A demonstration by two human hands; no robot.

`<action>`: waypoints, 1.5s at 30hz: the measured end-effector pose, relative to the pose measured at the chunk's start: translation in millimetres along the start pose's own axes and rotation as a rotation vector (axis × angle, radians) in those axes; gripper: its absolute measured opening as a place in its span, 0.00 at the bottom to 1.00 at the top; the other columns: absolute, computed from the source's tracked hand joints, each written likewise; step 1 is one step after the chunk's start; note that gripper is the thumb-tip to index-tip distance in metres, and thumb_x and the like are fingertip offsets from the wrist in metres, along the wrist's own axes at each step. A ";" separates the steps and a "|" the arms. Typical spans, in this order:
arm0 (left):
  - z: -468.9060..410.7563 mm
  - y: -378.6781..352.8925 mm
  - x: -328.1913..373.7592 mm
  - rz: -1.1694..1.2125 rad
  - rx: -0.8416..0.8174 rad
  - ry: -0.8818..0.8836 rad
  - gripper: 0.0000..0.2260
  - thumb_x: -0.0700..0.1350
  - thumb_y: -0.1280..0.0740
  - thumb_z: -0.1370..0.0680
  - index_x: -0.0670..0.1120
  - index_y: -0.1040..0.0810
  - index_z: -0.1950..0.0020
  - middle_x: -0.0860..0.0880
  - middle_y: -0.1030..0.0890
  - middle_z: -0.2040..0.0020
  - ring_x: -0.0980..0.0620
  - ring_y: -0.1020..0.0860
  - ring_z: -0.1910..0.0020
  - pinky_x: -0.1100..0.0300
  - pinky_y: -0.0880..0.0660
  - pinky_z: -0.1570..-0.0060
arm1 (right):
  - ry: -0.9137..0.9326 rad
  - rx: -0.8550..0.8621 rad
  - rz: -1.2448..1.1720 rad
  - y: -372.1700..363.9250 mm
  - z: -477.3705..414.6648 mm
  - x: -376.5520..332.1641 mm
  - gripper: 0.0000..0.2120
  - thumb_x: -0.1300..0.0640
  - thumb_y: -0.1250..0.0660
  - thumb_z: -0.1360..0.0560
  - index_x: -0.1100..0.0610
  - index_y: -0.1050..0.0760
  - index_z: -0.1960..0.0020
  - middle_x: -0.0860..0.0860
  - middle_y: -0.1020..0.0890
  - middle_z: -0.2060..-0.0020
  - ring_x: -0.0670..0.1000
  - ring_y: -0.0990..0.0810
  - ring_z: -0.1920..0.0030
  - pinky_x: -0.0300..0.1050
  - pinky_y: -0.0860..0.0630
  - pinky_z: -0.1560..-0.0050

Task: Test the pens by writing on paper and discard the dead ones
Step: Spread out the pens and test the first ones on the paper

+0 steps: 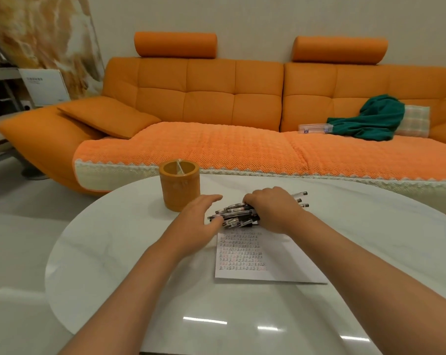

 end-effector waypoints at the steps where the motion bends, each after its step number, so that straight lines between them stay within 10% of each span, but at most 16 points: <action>1: 3.3 8.2 1.0 0.011 0.040 -0.008 0.21 0.50 0.36 0.19 0.58 0.33 0.26 0.57 0.30 0.28 0.58 0.31 0.31 0.54 0.30 0.33 | 0.020 0.014 -0.018 4.1 -1.4 -8.1 0.09 0.55 0.33 0.25 0.50 0.26 0.44 0.48 0.20 0.56 0.53 0.22 0.60 0.46 0.33 0.65; 11: 56.9 34.7 -44.6 -0.132 -0.331 0.285 0.44 0.64 0.29 0.28 0.55 0.49 0.20 0.51 0.40 0.23 0.50 0.40 0.26 0.51 0.34 0.31 | 0.329 0.046 -0.214 15.2 -26.6 -130.0 0.13 0.54 0.30 0.25 0.49 0.26 0.41 0.48 0.20 0.51 0.52 0.27 0.49 0.48 0.36 0.48; 19: 77.6 53.8 -85.6 -0.229 -0.248 0.319 0.29 0.60 0.37 0.21 0.56 0.43 0.22 0.50 0.30 0.34 0.50 0.36 0.33 0.51 0.33 0.33 | 0.352 0.053 -0.202 9.9 -50.1 -169.5 0.21 0.52 0.32 0.23 0.49 0.29 0.31 0.52 0.24 0.42 0.55 0.29 0.40 0.53 0.33 0.39; 27: 78.5 50.1 -83.1 -0.417 -0.147 0.280 0.23 0.58 0.44 0.17 0.50 0.39 0.24 0.48 0.30 0.33 0.48 0.34 0.36 0.53 0.31 0.39 | 0.155 0.023 -0.168 14.4 -46.3 -140.1 0.40 0.30 0.29 0.35 0.45 0.30 0.28 0.50 0.30 0.30 0.54 0.34 0.30 0.56 0.38 0.31; 34: 77.5 48.9 -79.0 -0.537 -0.131 0.280 0.30 0.62 0.43 0.19 0.49 0.44 0.21 0.48 0.34 0.29 0.47 0.36 0.32 0.53 0.35 0.35 | -0.042 -0.236 -0.281 -0.6 -22.9 -134.5 0.36 0.36 0.39 0.23 0.43 0.50 0.20 0.54 0.49 0.20 0.58 0.54 0.21 0.67 0.52 0.25; 45: 87.2 43.3 -80.6 -0.347 -0.215 0.230 0.45 0.70 0.35 0.28 0.62 0.58 0.20 0.53 0.50 0.19 0.48 0.46 0.23 0.49 0.42 0.27 | -0.083 -0.298 -0.507 -14.5 -11.3 -144.3 0.39 0.50 0.43 0.20 0.48 0.65 0.20 0.55 0.64 0.20 0.57 0.64 0.20 0.57 0.59 0.21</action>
Point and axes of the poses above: each hand's wrist, its own z-axis away from the middle knuckle, its own y-axis out of the back of the hand, x = y × z, the point moved 6 cm from there along -z, towards the middle knuckle
